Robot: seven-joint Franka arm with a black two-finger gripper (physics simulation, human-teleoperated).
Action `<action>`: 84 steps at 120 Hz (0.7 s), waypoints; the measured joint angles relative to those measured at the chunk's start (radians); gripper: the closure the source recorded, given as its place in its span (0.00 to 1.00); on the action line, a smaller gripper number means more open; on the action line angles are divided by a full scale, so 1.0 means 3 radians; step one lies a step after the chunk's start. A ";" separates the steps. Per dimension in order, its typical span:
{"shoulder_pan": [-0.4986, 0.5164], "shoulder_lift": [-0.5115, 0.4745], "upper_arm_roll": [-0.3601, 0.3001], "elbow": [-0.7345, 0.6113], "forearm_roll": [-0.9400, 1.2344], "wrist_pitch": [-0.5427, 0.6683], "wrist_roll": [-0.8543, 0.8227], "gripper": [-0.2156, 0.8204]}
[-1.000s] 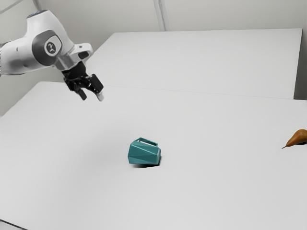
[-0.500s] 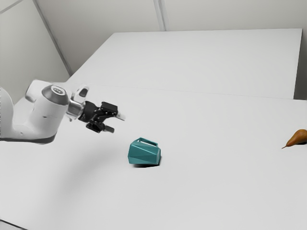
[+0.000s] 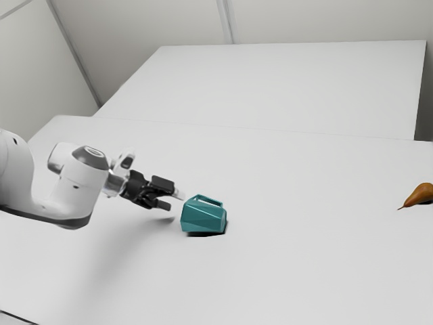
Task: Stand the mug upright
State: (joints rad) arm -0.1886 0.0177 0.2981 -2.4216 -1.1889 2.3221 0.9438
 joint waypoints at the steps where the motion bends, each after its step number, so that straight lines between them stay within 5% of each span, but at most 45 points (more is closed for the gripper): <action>1: 0.0007 0.0003 -0.0012 0.0000 -0.0009 0.0001 0.0013 0.21; 67: -0.0278 -0.0138 -0.0432 -0.0244 -0.0619 0.0155 0.0576 0.22; 84: -0.0230 -0.0161 -0.0528 -0.0236 -0.0666 0.0237 0.0653 0.53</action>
State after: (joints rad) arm -0.2577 -0.0306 0.1398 -2.4923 -1.3888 2.3933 1.1398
